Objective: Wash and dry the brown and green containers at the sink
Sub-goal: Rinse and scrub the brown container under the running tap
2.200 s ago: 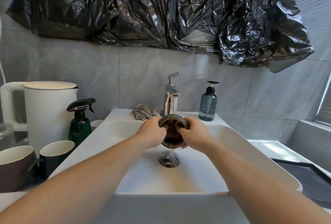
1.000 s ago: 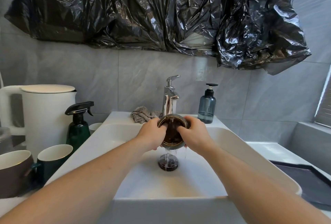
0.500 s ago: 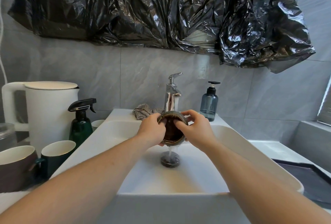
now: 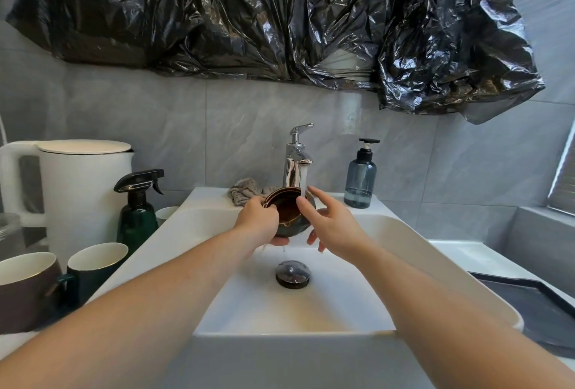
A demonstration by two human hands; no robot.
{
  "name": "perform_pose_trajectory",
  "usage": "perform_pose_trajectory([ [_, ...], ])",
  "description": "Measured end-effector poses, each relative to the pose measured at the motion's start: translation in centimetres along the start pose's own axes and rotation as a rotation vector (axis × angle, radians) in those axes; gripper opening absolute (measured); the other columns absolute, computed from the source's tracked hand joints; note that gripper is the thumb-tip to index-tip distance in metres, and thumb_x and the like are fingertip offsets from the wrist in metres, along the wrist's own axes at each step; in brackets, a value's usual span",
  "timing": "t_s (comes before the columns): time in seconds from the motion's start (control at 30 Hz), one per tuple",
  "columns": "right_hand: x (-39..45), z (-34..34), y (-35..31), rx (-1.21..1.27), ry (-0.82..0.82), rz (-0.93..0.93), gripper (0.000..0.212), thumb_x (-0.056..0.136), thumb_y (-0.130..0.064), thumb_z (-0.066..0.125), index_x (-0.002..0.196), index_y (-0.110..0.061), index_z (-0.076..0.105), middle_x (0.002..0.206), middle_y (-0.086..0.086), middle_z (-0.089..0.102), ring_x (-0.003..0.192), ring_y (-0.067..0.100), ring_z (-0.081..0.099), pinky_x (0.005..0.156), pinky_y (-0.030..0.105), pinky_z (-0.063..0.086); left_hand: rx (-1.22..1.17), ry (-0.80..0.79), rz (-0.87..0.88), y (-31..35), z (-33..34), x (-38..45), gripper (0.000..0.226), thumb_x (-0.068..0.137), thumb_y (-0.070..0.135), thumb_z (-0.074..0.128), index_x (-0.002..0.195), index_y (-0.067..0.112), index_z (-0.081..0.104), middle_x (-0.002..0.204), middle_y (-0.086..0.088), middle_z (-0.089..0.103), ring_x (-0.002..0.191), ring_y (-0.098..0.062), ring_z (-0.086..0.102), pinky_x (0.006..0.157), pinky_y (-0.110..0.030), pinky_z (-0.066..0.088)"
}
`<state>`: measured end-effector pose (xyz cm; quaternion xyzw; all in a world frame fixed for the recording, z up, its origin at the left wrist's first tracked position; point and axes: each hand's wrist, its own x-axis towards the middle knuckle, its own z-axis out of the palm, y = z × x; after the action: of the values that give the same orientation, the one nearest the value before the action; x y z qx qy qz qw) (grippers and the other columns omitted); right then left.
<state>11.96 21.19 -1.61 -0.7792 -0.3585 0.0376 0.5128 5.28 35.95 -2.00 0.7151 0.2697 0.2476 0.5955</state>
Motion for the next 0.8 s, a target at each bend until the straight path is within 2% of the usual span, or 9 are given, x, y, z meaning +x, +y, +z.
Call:
perform_pose_trajectory([
  [0.07,-0.11,-0.10,-0.16,-0.003,-0.015,-0.009,0.072,0.098,-0.061,0.055,0.161,-0.036,0.030,0.110,-0.005,0.074,0.073,0.019,0.074,0.054,0.030,0.058,-0.043,-0.008,-0.017,0.03,0.07,0.18,0.035,0.107,0.012,0.047,0.141,0.014,0.054,0.135,-0.016,0.059,0.102,-0.039,0.069,0.052,-0.036,0.063],
  [0.13,-0.36,-0.07,-0.29,0.002,-0.041,-0.021,0.079,0.094,-0.059,0.063,0.161,-0.037,0.027,0.114,-0.008,0.070,0.076,0.020,0.074,0.053,0.030,0.056,-0.078,-0.005,-0.023,0.04,-0.01,0.34,0.039,0.103,0.007,0.044,0.140,0.015,0.055,0.134,-0.016,0.059,0.092,-0.033,0.070,0.053,-0.034,0.063],
  [0.23,-0.54,0.05,-0.29,0.010,-0.068,-0.033,0.089,0.087,-0.054,0.076,0.161,-0.037,0.027,0.120,-0.011,0.067,0.079,0.020,0.075,0.052,0.026,0.053,-0.142,-0.001,-0.034,0.07,-0.17,0.57,0.042,0.101,0.004,0.039,0.138,0.012,0.058,0.133,-0.017,0.063,0.085,-0.030,0.071,0.052,-0.033,0.063],
  [0.3,-0.52,0.06,-0.35,0.014,-0.079,-0.044,0.090,0.087,-0.051,0.078,0.161,-0.037,0.029,0.124,-0.011,0.066,0.077,0.016,0.075,0.051,0.024,0.052,-0.157,-0.005,-0.064,0.16,-0.17,0.54,0.044,0.102,0.004,0.037,0.140,0.010,0.058,0.133,-0.018,0.063,0.083,-0.030,0.071,0.049,-0.032,0.062],
  [0.43,-0.60,-0.07,-0.49,-0.001,-0.091,-0.062,0.079,0.095,-0.047,0.069,0.161,-0.038,0.027,0.127,-0.012,0.064,0.077,0.017,0.074,0.052,0.021,0.051,-0.124,-0.028,-0.123,0.18,-0.21,0.23,0.043,0.103,0.009,0.037,0.142,0.009,0.056,0.123,-0.016,0.068,0.075,-0.026,0.072,0.058,-0.033,0.065],
  [0.57,-0.43,-0.15,-0.30,-0.022,-0.109,-0.068,0.071,0.102,-0.049,0.056,0.163,-0.041,0.020,0.133,-0.010,0.063,0.078,0.019,0.075,0.054,0.024,0.054,-0.038,-0.046,-0.121,0.11,-0.19,-0.08,0.042,0.106,0.018,0.037,0.144,0.011,0.054,0.126,-0.014,0.068,0.079,-0.027,0.074,0.049,-0.026,0.059],
  [0.67,-0.20,-0.12,-0.15,-0.028,-0.107,-0.043,0.067,0.105,-0.051,0.048,0.164,-0.041,0.017,0.136,-0.006,0.061,0.076,0.017,0.075,0.055,0.027,0.056,0.019,-0.062,-0.113,-0.08,-0.17,-0.13,0.042,0.107,0.024,0.038,0.144,0.013,0.055,0.130,-0.013,0.065,0.079,-0.028,0.073,0.049,-0.026,0.059],
  [0.73,-0.08,-0.12,-0.02,-0.040,-0.099,-0.039,0.063,0.106,-0.051,0.042,0.164,-0.041,0.018,0.131,-0.005,0.062,0.076,0.019,0.075,0.056,0.029,0.058,0.049,-0.073,-0.104,-0.09,-0.25,-0.15,0.042,0.107,0.030,0.040,0.142,0.014,0.057,0.127,-0.012,0.066,0.081,-0.027,0.074,0.055,-0.027,0.062],
  [0.8,0.06,-0.14,0.16,-0.049,-0.088,-0.027,0.059,0.109,-0.050,0.037,0.164,-0.040,0.018,0.138,-0.001,0.060,0.074,0.018,0.074,0.053,0.027,0.056,0.051,-0.070,-0.095,-0.04,-0.32,-0.13,0.039,0.108,0.036,0.041,0.138,0.016,0.058,0.115,-0.009,0.068,0.083,-0.026,0.075,0.065,-0.029,0.065],
])
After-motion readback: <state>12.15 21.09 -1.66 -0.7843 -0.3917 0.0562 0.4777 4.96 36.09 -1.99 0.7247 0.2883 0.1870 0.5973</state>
